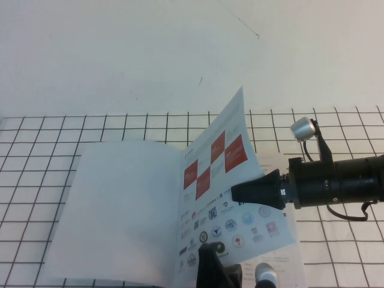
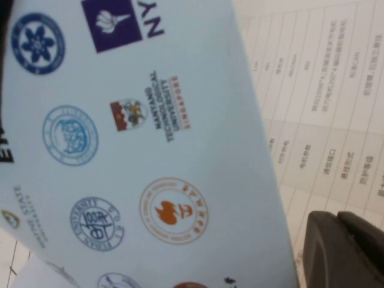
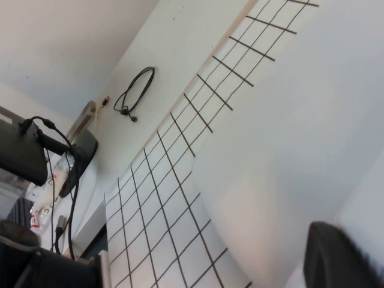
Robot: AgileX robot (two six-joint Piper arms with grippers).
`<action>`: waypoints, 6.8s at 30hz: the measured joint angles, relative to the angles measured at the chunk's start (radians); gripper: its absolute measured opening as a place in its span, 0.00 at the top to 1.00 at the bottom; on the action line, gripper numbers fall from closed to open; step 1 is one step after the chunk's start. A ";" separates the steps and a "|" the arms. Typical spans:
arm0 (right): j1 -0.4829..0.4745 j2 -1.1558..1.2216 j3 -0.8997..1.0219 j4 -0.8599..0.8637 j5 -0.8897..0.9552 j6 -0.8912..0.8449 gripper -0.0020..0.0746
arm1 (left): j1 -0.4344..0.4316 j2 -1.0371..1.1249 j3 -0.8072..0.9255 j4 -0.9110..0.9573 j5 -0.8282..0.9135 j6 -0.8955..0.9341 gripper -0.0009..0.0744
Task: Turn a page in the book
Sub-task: Open the closed book
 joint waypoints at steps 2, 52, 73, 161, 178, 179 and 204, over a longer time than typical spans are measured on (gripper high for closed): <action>0.000 0.000 0.000 0.000 0.000 -0.001 0.97 | 0.018 0.015 0.000 0.004 -0.004 0.000 0.99; 0.000 -0.008 0.000 -0.067 0.003 -0.002 0.91 | 0.110 0.065 -0.021 0.187 0.119 -0.229 0.99; 0.000 -0.366 -0.019 -0.537 -0.119 0.334 0.63 | 0.111 0.065 -0.021 0.188 0.114 -0.366 0.99; 0.000 -0.240 0.229 -0.195 -0.413 0.146 0.98 | 0.758 -0.025 -0.118 -0.389 0.569 0.305 0.99; 0.000 -0.293 0.229 -0.202 -0.377 0.154 0.98 | 0.483 -0.282 -0.036 -0.636 0.317 0.542 0.99; 0.000 -0.295 0.229 -0.203 -0.366 0.154 0.98 | 0.479 -0.303 -0.036 -0.636 0.300 0.564 0.99; 0.367 -0.277 0.229 -0.534 -0.542 0.444 0.98 | 0.863 -0.165 -0.058 -0.630 0.726 0.759 0.99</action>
